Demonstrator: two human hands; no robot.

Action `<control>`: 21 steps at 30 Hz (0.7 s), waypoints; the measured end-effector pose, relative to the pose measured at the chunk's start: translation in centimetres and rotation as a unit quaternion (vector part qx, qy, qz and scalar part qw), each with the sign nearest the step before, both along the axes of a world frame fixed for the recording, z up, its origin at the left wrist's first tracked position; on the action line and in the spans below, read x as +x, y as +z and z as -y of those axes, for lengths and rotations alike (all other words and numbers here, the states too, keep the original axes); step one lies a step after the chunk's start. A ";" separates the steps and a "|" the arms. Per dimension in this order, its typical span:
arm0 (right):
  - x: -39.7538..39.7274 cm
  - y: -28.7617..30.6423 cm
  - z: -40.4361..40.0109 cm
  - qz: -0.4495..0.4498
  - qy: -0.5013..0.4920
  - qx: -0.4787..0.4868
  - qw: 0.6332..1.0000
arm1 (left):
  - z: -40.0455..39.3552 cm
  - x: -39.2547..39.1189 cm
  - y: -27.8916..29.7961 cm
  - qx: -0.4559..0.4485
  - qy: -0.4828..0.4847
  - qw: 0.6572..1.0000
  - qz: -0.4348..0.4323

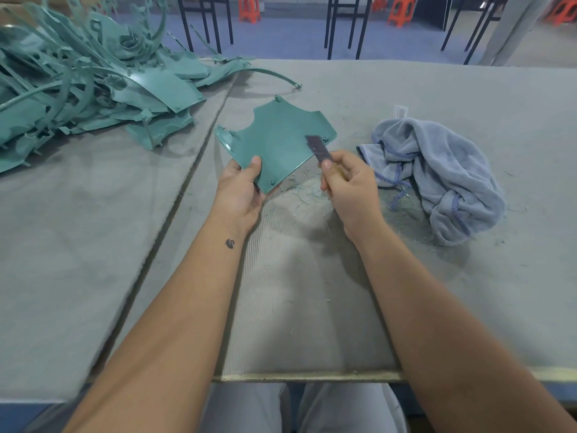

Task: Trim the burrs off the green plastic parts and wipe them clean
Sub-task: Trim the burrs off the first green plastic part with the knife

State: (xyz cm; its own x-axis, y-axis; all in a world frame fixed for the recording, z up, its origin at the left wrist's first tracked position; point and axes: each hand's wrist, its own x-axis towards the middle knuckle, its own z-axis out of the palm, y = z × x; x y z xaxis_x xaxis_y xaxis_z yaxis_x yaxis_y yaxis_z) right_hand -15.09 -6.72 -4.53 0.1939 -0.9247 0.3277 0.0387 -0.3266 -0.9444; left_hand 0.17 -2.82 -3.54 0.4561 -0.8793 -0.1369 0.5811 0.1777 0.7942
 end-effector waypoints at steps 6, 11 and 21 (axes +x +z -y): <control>-0.5 -0.4 0.6 0.040 -0.044 0.027 0.998 | -0.1 0.0 0.2 0.004 -0.001 1.000 -0.019; -0.4 -0.7 0.9 0.019 -0.040 0.034 0.998 | 0.0 0.1 0.2 -0.001 0.005 1.000 -0.023; -0.2 -0.5 0.5 -0.102 0.019 0.003 0.995 | 0.2 0.2 0.0 -0.011 0.025 0.999 -0.043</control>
State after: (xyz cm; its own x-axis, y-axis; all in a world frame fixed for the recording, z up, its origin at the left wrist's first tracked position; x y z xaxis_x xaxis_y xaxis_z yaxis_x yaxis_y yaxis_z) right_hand -15.25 -7.22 -4.99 0.2903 -0.9174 0.2723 -0.1422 -0.3227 -0.9358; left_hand 0.37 -2.98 -3.53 0.4865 -0.8594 -0.1573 0.6366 0.2254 0.7375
